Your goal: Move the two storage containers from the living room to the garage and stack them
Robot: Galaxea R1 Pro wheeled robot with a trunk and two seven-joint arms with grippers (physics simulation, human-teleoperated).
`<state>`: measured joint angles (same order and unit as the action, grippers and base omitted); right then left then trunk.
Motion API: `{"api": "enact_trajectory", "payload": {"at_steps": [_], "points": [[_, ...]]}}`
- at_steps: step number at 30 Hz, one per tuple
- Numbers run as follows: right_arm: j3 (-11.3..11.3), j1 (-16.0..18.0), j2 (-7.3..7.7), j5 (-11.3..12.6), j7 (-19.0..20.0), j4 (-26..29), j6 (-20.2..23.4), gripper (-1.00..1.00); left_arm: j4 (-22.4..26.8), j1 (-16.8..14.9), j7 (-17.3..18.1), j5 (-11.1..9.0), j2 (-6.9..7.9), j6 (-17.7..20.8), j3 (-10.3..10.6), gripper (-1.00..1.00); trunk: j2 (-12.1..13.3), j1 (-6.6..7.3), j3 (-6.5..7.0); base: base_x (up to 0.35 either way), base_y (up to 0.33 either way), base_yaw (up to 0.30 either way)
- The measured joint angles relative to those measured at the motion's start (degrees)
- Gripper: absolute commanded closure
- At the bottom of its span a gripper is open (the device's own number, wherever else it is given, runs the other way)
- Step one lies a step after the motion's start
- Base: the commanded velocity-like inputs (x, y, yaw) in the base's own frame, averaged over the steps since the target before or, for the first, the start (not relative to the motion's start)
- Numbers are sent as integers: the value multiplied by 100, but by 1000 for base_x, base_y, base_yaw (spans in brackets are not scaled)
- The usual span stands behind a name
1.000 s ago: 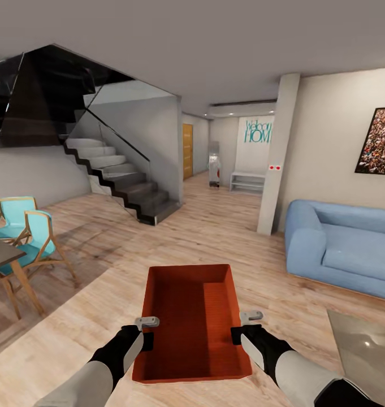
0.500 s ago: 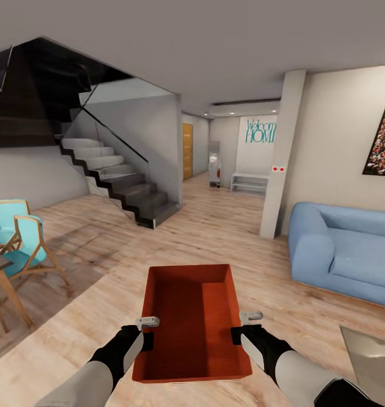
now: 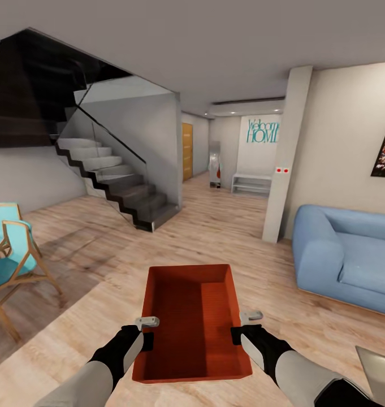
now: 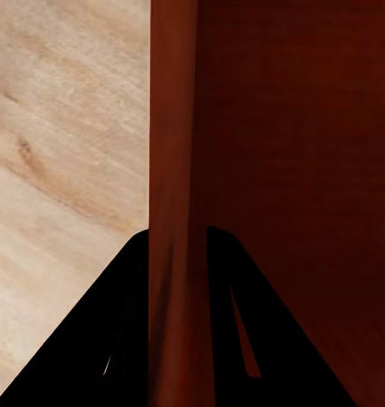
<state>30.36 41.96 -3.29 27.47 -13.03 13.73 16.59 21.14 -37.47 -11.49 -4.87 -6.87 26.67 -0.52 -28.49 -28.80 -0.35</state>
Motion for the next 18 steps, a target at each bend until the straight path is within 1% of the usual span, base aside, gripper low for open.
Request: {"api": "enact_trajectory", "payload": {"at_steps": [18], "points": [[-1, 0, 0, 0, 0, 1, -2, 100, 4, 0, -1, 0, 0, 0, 1, 100, 0, 0, 0, 322, 0, 0]]}}
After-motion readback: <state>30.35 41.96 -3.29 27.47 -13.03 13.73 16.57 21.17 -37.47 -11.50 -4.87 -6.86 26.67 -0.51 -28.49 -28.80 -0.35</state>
